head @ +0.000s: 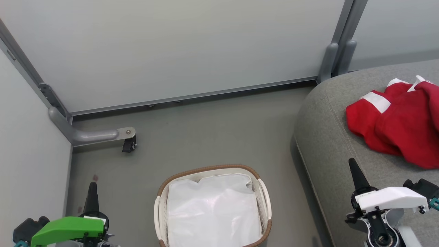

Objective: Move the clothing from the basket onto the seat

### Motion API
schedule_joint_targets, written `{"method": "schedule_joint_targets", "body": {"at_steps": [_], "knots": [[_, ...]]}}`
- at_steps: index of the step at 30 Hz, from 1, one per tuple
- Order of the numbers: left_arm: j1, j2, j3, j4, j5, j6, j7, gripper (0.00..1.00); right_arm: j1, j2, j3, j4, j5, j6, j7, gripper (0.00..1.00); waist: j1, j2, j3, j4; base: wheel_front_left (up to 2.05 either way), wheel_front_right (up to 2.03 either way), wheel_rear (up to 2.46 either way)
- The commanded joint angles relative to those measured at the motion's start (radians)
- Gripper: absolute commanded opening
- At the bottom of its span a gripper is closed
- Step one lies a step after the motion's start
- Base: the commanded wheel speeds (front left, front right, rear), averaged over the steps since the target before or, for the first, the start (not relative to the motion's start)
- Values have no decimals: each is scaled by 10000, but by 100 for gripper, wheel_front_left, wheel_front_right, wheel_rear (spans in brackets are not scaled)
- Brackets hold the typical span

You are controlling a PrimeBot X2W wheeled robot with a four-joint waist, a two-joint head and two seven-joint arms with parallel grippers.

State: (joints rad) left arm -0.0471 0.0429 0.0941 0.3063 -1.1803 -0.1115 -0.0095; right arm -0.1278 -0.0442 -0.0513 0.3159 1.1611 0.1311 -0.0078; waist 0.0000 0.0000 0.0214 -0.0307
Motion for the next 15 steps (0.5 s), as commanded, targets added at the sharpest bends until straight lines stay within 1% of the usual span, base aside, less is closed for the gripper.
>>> {"method": "schedule_joint_targets", "body": {"at_steps": [1,2,15], "knots": [[-251,74,38,-121,-235,-46,81,0,46,-57,-62,-141,271,-3,75,0,0,0,-5,8,0,0,0],[-267,76,47,-143,-440,-49,133,0,57,-59,-92,-171,476,-3,126,0,0,0,-12,19,0,0,0],[-406,86,101,-297,-1522,-105,443,0,102,-66,-245,-339,1598,-4,437,0,0,0,-52,86,0,0,0]]}}
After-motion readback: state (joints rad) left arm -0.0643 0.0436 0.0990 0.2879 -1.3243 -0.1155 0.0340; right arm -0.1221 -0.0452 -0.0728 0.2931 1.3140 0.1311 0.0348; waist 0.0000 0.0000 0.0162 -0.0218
